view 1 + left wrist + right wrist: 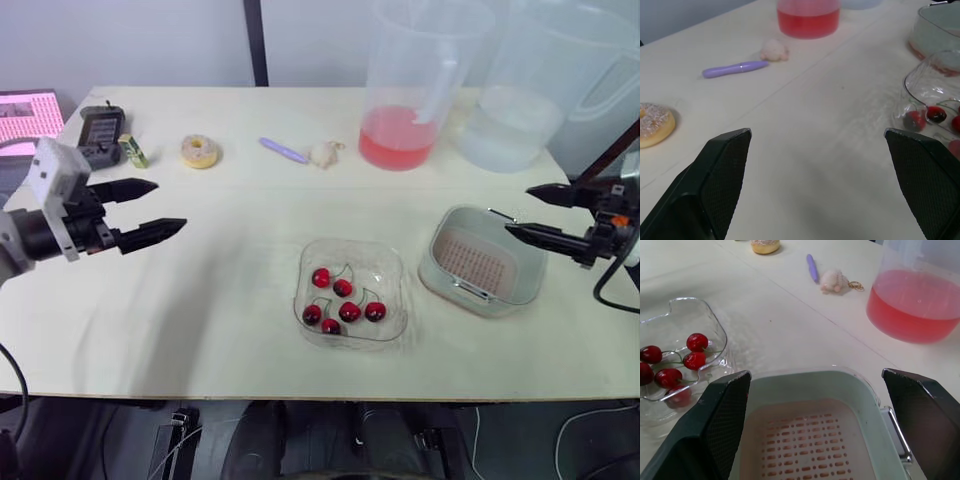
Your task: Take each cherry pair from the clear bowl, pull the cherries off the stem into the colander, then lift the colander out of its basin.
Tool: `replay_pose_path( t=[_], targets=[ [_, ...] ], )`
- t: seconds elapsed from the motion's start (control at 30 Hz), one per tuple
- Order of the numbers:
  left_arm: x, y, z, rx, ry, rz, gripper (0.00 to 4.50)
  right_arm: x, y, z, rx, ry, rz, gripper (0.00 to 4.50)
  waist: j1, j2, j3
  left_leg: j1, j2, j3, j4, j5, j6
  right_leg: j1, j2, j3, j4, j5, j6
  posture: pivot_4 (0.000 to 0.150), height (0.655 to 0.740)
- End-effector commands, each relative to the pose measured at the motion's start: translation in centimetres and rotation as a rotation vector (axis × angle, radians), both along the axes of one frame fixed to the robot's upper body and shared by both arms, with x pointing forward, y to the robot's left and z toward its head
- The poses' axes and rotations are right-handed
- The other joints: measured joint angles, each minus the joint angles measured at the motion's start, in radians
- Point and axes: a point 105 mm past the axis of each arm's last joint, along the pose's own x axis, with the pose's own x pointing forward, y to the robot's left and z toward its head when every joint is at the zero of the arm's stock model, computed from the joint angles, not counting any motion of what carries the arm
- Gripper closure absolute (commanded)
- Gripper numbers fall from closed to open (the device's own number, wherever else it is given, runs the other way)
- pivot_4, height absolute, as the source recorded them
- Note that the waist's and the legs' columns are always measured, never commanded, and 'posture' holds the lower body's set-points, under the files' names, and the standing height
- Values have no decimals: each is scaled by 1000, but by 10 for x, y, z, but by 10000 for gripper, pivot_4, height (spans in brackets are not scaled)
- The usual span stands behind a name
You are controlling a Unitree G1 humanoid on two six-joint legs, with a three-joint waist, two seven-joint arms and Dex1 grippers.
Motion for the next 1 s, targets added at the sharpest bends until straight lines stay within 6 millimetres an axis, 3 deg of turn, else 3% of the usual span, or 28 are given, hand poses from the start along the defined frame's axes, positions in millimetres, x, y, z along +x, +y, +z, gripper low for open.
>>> replay_pose_path(
  t=[0.03,0.63,0.7,1.0],
  targets=[
    [-8,-12,8,20,-31,-87,0,-4,-7,12,-8,-47,-12,466,0,0,0,0,0,0,0,0,0,0,0,0,0,0,0,1500,7321],
    [8,-40,16,-14,-60,-223,0,-15,4,12,9,-27,-67,466,0,0,0,1,0,0,1,0,0,1,1,0,3,0,0,1500,7321],
    [5,-48,18,-44,-39,-281,0,-13,15,9,-3,-23,-62,466,0,-1,0,1,0,0,2,0,0,1,1,0,3,0,0,1500,7321],
    [-16,-70,-5,53,19,-436,0,-10,109,19,-217,5,170,466,-5,0,0,2,1,0,2,0,0,0,2,1,4,0,0,1500,7321]
  ],
)
